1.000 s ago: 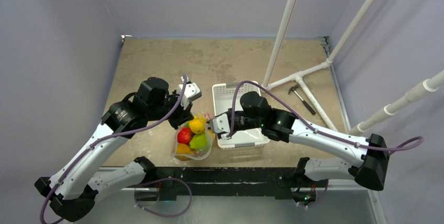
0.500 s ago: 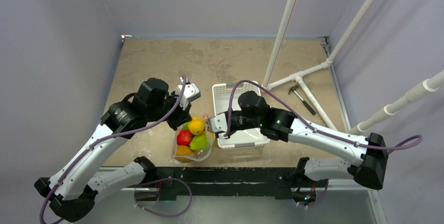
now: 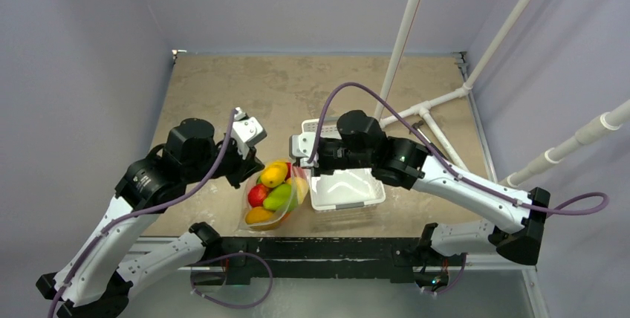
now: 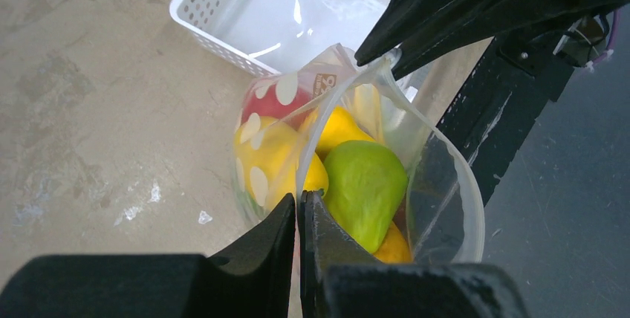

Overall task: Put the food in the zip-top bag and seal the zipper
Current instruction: Adjust the zipper food storage bag at the center of the board.

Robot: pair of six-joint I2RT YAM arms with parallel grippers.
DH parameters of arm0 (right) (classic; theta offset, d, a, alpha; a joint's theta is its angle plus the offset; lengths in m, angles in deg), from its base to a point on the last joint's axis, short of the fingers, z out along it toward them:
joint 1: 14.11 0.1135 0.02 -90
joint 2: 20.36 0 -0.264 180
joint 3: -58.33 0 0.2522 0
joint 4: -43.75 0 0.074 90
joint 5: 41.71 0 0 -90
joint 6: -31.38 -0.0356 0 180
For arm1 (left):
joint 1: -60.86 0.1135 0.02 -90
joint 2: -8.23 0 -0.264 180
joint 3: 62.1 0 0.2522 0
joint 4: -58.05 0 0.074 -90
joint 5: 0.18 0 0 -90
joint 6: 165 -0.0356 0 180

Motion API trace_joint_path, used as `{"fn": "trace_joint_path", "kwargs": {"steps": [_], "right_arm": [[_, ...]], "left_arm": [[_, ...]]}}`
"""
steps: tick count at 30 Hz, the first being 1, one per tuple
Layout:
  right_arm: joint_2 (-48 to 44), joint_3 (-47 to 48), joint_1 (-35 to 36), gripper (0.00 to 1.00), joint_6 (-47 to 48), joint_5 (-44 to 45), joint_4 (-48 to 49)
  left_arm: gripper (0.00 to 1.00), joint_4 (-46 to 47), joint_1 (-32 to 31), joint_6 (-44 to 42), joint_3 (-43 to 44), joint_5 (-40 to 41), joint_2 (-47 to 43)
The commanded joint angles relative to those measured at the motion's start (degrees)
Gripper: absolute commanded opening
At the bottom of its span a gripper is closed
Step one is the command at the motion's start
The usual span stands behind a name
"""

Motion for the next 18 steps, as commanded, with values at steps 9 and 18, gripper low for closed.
{"fn": "trace_joint_path", "kwargs": {"steps": [9,18], "right_arm": [[3.33,14.53,0.2,0.0,-5.76,3.38,-7.62],[6.07,20.69,0.44,0.0,-6.16,3.0,-12.57]], "left_arm": [[0.35,10.93,-0.24,-0.95,6.83,-2.4,-3.32],[0.67,19.42,-0.2,-1.61,3.92,-11.55,-3.52]]}}
